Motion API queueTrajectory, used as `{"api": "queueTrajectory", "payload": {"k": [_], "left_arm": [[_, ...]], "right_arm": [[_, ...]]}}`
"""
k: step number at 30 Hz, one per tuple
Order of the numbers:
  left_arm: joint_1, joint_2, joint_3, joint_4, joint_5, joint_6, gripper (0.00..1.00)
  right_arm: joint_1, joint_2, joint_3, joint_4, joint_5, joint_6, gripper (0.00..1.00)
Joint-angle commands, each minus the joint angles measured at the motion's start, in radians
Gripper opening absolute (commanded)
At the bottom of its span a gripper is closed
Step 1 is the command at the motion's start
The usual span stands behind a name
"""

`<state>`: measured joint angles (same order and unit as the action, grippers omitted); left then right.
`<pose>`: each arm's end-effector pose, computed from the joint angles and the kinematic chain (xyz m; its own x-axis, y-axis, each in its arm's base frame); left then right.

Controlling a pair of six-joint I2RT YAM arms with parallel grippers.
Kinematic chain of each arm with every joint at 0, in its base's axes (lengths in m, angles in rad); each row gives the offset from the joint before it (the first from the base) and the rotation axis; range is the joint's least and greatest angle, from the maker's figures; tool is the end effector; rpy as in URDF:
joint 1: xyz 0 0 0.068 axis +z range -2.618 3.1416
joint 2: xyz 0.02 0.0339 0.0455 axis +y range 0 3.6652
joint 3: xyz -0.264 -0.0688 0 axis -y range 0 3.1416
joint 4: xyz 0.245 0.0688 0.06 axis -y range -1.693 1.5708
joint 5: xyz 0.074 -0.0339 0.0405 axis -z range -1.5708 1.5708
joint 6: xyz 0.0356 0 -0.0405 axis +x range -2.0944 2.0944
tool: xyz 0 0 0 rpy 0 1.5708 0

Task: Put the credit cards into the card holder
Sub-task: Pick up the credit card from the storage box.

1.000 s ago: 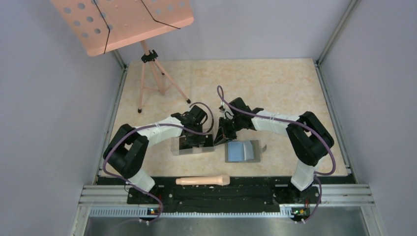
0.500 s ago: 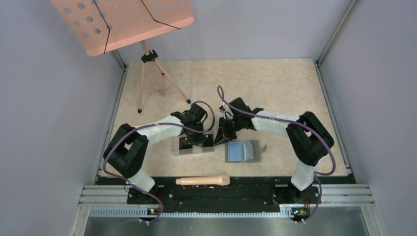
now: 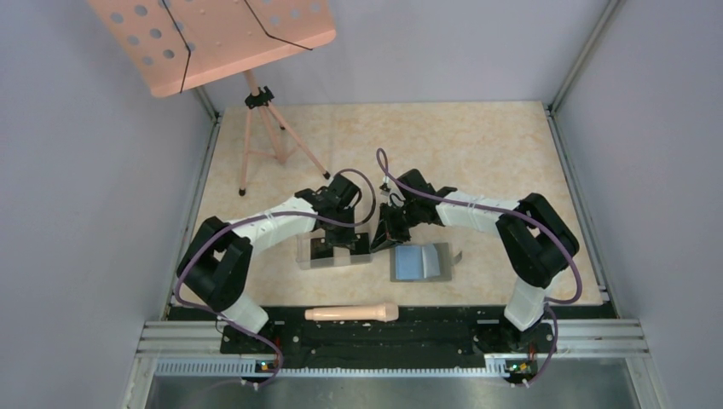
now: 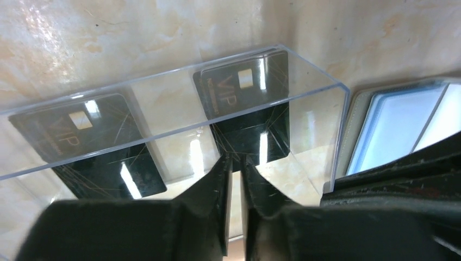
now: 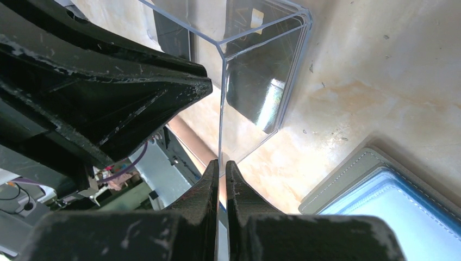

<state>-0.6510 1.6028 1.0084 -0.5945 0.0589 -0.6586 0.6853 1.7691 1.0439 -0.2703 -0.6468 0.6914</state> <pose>0.2420 -0.1870 0.1882 -0.9647 -0.0331 -0.2613 0.0404 0.9616 -0.2713 0.2581 0.2387 0.1688 -0.9843 -0.1474 -0.0967 -0.1704 0.6547 0.7364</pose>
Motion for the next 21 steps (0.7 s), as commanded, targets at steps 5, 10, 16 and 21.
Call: {"api": "queueTrajectory", "payload": {"k": [5,10,16,21], "left_arm": [[0.001,-0.005,-0.010,0.012,-0.022,-0.018,0.40],[0.005,0.043,-0.042,0.054,0.009,-0.055,0.37],[0.005,0.082,-0.050,0.094,0.050,-0.055,0.18],[0.000,0.053,-0.033,0.072,0.035,-0.051,0.03]], "right_arm": [[0.023,0.004,0.035,-0.003,0.024,-0.005,0.00],[0.023,0.006,0.035,-0.003,0.024,-0.004,0.00],[0.023,0.008,0.033,-0.003,0.022,-0.005,0.00],[0.023,0.007,0.033,-0.003,0.021,-0.006,0.00]]}}
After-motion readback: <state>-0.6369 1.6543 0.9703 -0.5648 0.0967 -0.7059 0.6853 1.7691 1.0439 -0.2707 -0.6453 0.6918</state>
